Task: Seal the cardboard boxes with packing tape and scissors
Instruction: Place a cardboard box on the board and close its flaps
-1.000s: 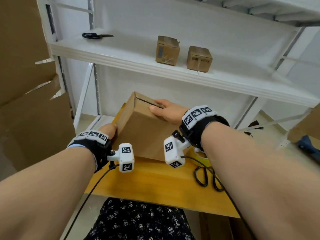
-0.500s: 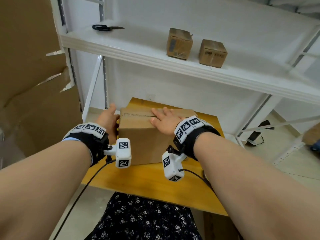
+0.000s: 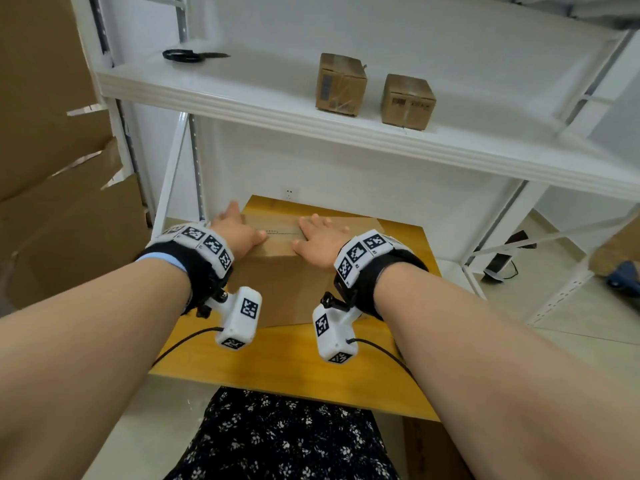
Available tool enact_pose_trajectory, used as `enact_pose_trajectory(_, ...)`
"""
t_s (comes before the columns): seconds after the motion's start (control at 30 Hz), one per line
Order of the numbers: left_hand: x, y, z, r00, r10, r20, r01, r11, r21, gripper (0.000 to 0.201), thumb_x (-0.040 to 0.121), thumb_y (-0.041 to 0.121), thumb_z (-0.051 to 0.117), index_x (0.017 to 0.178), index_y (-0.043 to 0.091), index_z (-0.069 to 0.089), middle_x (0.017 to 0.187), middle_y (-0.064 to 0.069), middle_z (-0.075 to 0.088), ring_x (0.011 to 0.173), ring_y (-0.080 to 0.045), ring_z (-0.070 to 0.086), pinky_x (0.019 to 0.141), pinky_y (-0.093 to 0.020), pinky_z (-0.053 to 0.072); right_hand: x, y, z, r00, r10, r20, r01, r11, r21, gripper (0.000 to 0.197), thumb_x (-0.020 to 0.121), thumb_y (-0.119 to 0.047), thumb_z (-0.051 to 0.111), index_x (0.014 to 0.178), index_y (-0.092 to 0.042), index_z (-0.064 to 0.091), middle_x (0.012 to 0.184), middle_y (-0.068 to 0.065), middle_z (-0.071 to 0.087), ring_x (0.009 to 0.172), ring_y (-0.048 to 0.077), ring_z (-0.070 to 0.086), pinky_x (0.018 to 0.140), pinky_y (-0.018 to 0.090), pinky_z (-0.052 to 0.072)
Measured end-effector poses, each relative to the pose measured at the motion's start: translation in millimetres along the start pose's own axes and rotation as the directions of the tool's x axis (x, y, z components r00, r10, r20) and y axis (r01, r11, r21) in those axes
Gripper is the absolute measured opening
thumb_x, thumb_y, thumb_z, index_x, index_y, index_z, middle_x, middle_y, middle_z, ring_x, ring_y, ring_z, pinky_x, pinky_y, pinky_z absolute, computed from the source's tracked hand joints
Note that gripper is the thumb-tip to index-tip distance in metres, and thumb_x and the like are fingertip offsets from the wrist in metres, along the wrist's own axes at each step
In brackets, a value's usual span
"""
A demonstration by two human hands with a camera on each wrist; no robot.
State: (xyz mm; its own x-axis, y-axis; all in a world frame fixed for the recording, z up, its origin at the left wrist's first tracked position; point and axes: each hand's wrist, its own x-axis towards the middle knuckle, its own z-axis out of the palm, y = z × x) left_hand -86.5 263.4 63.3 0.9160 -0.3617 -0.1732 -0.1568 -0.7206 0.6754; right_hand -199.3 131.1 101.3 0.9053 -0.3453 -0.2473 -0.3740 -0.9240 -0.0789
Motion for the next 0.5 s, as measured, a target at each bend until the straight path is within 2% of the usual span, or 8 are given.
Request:
enact_pose_trajectory(0.03,-6,11,1,0.997,0.069,-0.037,-0.06,0.979,0.194,0.075,0.091,0.035,0.059,0.152,0.023,0.018,0.158,-0.011,0.02,0.144,-0.035,0.019,0.116,-0.055,0.021,1,0,2,1.0,0.001,-0.01,-0.001,1.0,0.003,0.06,0.105,-0.039,0.031,0.158,-0.02,0.011,0.167,0.007,0.003,0.153,0.028,0.002,0.122,0.054,0.006)
enact_pose_trajectory(0.07,-12,24,3,0.989,0.148,-0.015,-0.133,0.926,0.354,0.064,0.095,0.029,0.052,0.151,0.024,0.021,0.16,-0.008,0.014,0.147,-0.033,0.01,0.117,-0.057,0.014,1,0,3,1.0,0.002,-0.016,-0.002,1.0,0.008,0.061,0.105,-0.039,0.031,0.158,-0.019,0.01,0.167,0.006,0.001,0.153,0.027,0.001,0.122,0.053,0.006)
enact_pose_trajectory(0.13,-22,43,14,0.948,0.287,0.136,-0.314,0.782,0.538,0.05,0.098,0.028,0.042,0.146,0.025,0.03,0.158,-0.007,0.02,0.147,-0.03,0.011,0.116,-0.059,0.013,3,2,4,1.0,-0.011,-0.017,0.011,1.0,0.029,0.063,0.105,-0.038,0.033,0.159,-0.019,0.008,0.167,0.006,0.0,0.153,0.026,0.0,0.123,0.052,0.006)
enact_pose_trajectory(0.17,-24,47,21,0.928,0.316,0.196,-0.371,0.743,0.557,0.049,0.099,0.028,0.038,0.147,0.025,0.028,0.158,-0.006,0.02,0.147,-0.029,0.011,0.116,-0.059,0.013,3,5,4,1.0,-0.025,-0.015,0.026,0.998,0.051,0.063,0.104,-0.037,0.035,0.159,-0.019,0.01,0.167,0.006,0.004,0.153,0.027,0.003,0.123,0.051,0.009)
enact_pose_trajectory(0.23,-27,46,30,0.908,0.345,0.238,-0.419,0.715,0.559,0.052,0.102,0.033,0.03,0.153,0.025,0.018,0.162,-0.002,0.012,0.149,-0.024,0.007,0.116,-0.058,0.01,1,15,1,0.997,-0.068,-0.025,0.07,0.993,0.097,0.061,0.102,-0.031,0.042,0.157,-0.018,0.018,0.164,0.008,0.018,0.151,0.028,0.016,0.121,0.047,0.021)
enact_pose_trajectory(0.33,-27,37,32,0.889,0.391,0.239,-0.453,0.671,0.587,0.069,0.097,0.061,0.019,0.155,0.026,0.008,0.163,0.003,0.001,0.15,-0.019,0.001,0.117,-0.055,0.004,-9,31,-5,0.994,-0.107,-0.024,0.109,0.988,0.107,0.058,0.104,-0.027,0.043,0.158,-0.02,0.021,0.162,0.005,0.026,0.147,0.025,0.029,0.117,0.037,0.028)
enact_pose_trajectory(0.4,-26,32,32,0.881,0.401,0.252,-0.466,0.641,0.61,0.078,0.092,0.07,0.015,0.156,0.027,0.005,0.163,0.003,-0.001,0.15,-0.018,-0.001,0.118,-0.055,0.004,-10,41,-7,0.997,-0.074,-0.021,0.075,0.995,0.059,0.054,0.105,-0.029,0.04,0.156,-0.018,0.025,0.16,0.008,0.03,0.143,0.027,0.034,0.114,0.038,0.031)
enact_pose_trajectory(0.5,-27,30,32,0.86,0.442,0.254,-0.493,0.598,0.632,0.081,0.089,0.073,0.015,0.155,0.026,0.006,0.163,0.003,0.002,0.15,-0.019,0.001,0.118,-0.057,0.008,-6,61,-4,0.997,0.032,-0.073,-0.034,0.999,-0.025,0.053,0.104,-0.042,0.032,0.15,-0.016,0.03,0.15,0.011,0.038,0.135,0.03,0.039,0.11,0.046,0.036)
